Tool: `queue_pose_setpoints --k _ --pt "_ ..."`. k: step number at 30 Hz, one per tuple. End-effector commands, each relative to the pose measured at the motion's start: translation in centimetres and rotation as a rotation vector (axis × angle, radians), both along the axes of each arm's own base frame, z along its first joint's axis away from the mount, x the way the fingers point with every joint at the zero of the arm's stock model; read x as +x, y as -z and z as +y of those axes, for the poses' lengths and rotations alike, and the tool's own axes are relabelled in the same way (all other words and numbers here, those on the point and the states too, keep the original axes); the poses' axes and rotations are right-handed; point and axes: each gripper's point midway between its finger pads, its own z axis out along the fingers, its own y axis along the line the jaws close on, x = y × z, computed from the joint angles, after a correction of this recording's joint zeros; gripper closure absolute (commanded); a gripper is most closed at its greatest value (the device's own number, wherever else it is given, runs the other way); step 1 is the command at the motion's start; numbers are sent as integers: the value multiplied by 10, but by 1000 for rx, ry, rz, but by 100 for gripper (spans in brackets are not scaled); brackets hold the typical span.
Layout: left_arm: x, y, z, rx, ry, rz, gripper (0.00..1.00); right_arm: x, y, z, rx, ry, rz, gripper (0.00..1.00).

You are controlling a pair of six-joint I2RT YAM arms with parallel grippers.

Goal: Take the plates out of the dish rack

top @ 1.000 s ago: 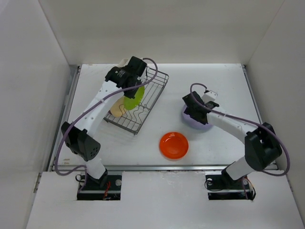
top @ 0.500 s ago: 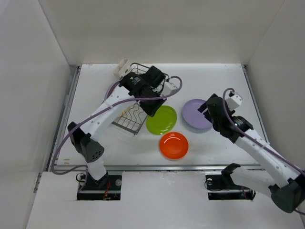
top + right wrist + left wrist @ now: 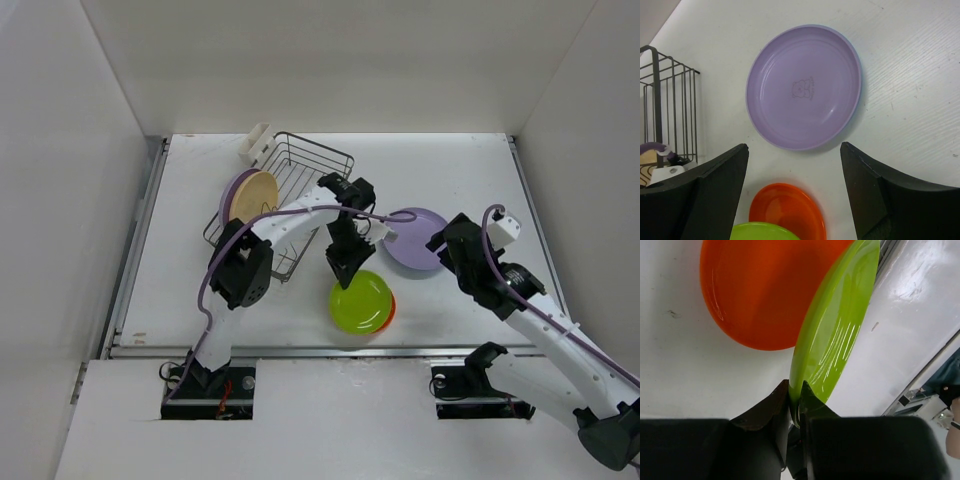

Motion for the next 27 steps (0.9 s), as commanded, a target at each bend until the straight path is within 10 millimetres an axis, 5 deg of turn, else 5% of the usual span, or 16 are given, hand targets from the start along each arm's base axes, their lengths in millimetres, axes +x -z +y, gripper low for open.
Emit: queue_pose_setpoints --k 1,5,6,10,13,17,21,24,27 --pt "-14 0 3 -7 42 39 92 -1 -3 2 14 -5 -10 20" --pt "-11 20 8 57 36 22 79 0 -5 3 19 -5 -18 20" --pt "-10 25 9 75 37 23 67 1 -3 4 14 -5 -10 20" --pt "5 30 8 94 17 -54 46 0 1 3 9 -5 -3 20" --pt "22 16 5 73 -12 -166 33 0 2 5 14 -12 1 20" --pt "33 -18 3 19 -35 -277 15 0 2 5 14 -12 1 20" --pt "53 -62 21 27 -124 -479 12 -1 2 6 20 -20 5 20" --pt "86 -109 61 107 -296 -754 9 -1 3 10 39 -35 -1 19" --pt "123 -148 126 245 -497 -980 9 2 7 14 54 -45 -11 19"
